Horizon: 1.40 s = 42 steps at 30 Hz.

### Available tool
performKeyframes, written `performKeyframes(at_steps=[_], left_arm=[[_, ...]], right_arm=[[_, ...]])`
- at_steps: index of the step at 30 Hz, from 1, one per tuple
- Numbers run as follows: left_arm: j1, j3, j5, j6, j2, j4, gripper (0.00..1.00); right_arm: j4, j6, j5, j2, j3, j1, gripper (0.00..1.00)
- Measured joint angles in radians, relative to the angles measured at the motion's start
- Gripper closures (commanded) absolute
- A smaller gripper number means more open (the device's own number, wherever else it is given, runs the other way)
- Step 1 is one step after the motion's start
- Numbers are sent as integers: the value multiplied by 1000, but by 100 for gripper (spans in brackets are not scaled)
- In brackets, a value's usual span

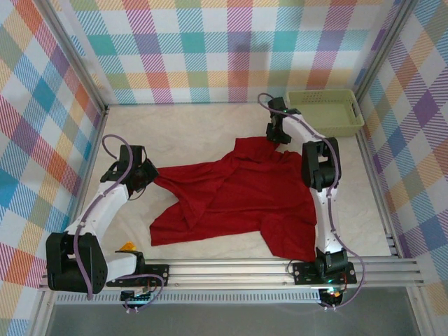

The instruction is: Fold the inside-out t-shirt

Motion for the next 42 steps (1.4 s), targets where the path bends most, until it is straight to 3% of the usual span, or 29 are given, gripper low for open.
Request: performKeyframes(at_steps=[2,7,11,17,23,31,42], left_arm=[[0,0,0,0,-9,-3,100],[0,2,-5,3,-13,-23,100],[4,47,-9,3,14,-42,100],[79,208,2,3,91,-42,100],[187,320,82,2,123,-32,100],[226,439,196,16,160,-19,100],[231,699,313,58,500,-50,100]], right_arm=[[0,0,-11,2,6,0,67],[-3,-8,-29,4,11,0,93],[-13,-30,-32,4,39,0,100],[-20,-102,-27,-31,156,-1,100],[34,-169,-20,-257,161,-16,100],[223,-203,-75,-603,-57,-74,100],[307,-214,-214,-517,-98,-99,100]])
